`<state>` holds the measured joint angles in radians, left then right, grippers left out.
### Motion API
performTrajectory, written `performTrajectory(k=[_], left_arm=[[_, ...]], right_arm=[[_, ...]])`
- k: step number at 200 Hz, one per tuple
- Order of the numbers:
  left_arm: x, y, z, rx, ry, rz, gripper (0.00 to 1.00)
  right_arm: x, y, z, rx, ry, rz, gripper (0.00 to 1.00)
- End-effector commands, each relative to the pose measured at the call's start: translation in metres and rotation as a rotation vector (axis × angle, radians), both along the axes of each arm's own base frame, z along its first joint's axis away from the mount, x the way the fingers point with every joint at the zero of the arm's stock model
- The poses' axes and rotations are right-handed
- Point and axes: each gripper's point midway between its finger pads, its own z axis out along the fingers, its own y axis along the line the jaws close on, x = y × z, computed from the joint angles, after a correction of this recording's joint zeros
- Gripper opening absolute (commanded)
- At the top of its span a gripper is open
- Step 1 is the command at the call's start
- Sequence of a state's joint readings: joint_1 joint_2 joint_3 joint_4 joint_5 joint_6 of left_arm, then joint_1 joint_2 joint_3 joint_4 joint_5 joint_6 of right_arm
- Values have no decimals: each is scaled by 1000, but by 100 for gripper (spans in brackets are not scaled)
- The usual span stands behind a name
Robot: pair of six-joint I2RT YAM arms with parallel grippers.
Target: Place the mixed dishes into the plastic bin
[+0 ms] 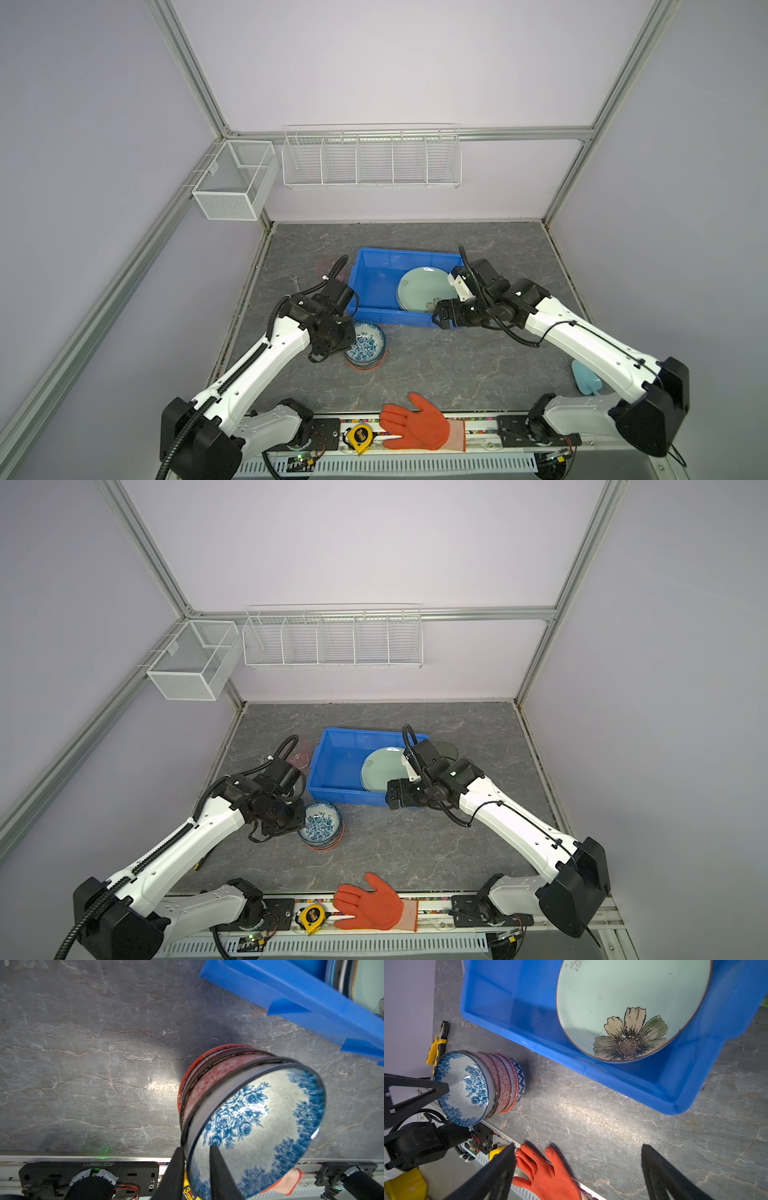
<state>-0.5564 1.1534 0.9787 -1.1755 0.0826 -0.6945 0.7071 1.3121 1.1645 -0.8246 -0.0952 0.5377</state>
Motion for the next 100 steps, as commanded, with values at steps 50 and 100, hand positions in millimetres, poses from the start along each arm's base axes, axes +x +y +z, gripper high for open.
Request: performTrajectory(k=[50, 100], left_arm=[[6, 3, 6, 26, -23, -6, 24], [6, 4, 5, 33, -20, -9, 19]], right_arm=[[0, -2, -5, -2, 3, 9, 95], [-1, -3, -5, 2, 4, 5, 95]])
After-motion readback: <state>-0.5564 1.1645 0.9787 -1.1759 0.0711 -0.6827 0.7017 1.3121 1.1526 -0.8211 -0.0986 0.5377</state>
